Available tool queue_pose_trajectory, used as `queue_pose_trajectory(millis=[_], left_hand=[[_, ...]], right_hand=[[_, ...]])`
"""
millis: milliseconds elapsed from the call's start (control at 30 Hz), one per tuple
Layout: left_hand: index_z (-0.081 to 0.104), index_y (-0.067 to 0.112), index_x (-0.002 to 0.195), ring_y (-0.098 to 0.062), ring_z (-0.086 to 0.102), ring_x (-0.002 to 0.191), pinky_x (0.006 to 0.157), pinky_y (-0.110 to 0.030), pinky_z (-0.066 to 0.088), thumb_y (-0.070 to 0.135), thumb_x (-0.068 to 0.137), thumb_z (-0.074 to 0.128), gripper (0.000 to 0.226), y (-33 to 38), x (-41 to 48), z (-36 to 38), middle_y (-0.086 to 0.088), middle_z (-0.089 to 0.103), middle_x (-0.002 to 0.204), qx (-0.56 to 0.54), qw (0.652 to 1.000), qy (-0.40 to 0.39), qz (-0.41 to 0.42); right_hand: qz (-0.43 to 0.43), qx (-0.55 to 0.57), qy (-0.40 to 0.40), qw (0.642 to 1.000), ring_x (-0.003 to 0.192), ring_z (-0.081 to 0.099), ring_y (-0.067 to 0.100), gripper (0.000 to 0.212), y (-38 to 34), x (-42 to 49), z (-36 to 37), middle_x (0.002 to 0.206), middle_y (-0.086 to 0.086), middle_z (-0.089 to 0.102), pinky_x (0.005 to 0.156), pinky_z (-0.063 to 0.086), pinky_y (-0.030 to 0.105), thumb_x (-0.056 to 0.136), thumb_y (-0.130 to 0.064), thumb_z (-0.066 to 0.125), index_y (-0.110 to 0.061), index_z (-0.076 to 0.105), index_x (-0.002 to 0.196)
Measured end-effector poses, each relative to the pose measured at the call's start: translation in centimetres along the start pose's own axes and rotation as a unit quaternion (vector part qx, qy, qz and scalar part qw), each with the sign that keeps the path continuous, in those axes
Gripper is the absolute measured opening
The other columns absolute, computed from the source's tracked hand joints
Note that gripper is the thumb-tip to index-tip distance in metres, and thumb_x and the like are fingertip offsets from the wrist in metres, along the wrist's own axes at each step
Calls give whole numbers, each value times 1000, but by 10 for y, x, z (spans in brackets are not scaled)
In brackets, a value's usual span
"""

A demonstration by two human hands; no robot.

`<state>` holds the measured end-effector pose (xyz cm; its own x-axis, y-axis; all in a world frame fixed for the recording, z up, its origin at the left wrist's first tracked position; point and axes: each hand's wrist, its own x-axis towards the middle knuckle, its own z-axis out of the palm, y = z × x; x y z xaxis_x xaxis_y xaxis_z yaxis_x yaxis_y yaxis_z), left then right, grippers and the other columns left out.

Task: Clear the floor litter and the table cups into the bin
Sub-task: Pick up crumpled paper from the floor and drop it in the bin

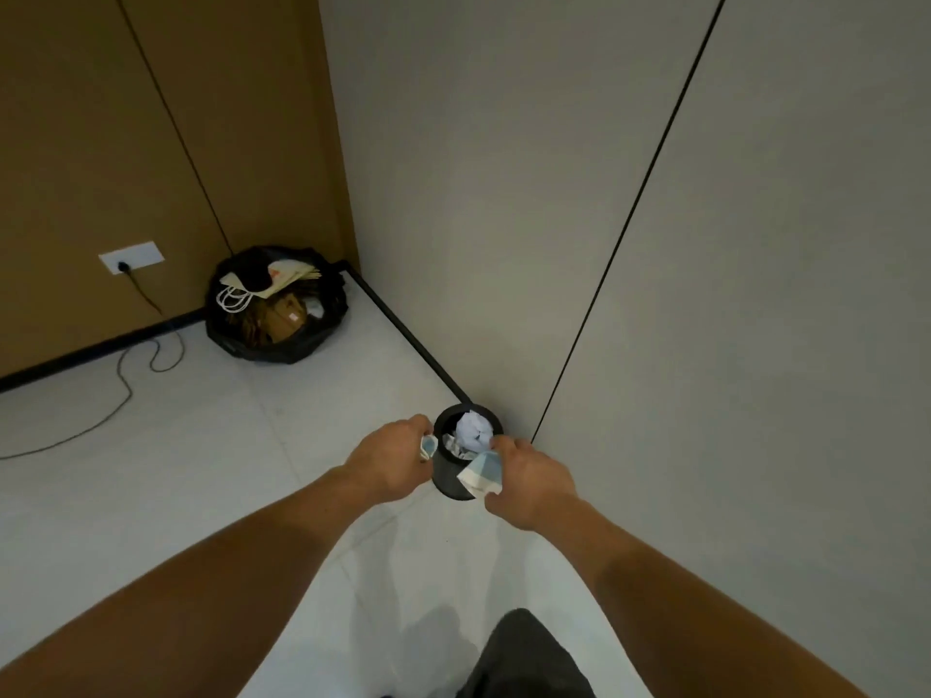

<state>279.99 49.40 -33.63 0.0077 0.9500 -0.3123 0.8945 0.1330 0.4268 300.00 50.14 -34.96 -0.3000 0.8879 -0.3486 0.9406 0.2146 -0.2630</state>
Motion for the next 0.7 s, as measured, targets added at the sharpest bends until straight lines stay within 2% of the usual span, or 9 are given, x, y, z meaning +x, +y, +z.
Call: queue_pose_trajectory(millis=[133, 300, 433, 533, 700], left_hand=[[46, 19, 129, -24, 60, 98, 81, -29, 48, 26, 86, 60, 46, 0, 86, 1, -7, 62, 116, 14, 999, -41, 19], [46, 17, 128, -24, 60, 101, 85, -30, 49, 26, 87, 63, 45, 1, 201, -1, -7, 61, 118, 1, 997, -75, 7], [47, 14, 128, -27, 58, 106, 85, -29, 45, 23, 87, 63, 46, -5, 289, 7, -11, 60, 120, -12, 994, -104, -5], [47, 16, 128, -25, 58, 101, 78, -27, 41, 22, 87, 62, 44, -16, 349, 34, -8, 60, 119, -49, 992, -116, -20], [45, 16, 130, -21, 58, 105, 83, -24, 41, 25, 90, 59, 44, -70, 437, 125, -6, 59, 120, -76, 987, -137, -34]], right_hand=[[23, 14, -4, 1000, 113, 56, 27, 68, 16, 77, -12, 129, 5, 51, 91, 50, 38, 82, -39, 64, -25, 32, 141], [16, 27, -45, 998, 119, 52, 30, 79, 43, 195, -20, 136, 8, 46, 93, 46, 37, 83, -40, 66, -21, 24, 148], [22, 20, -71, 997, 118, 53, 29, 79, 71, 278, -19, 137, 10, 45, 93, 47, 36, 85, -38, 65, -19, 24, 148], [25, 23, -87, 996, 114, 55, 28, 74, 93, 331, -1, 134, 10, 45, 93, 48, 35, 87, -36, 64, -18, 24, 146], [60, 40, -82, 994, 117, 54, 26, 73, 129, 415, 81, 134, 7, 47, 92, 50, 35, 86, -36, 67, -21, 26, 144]])
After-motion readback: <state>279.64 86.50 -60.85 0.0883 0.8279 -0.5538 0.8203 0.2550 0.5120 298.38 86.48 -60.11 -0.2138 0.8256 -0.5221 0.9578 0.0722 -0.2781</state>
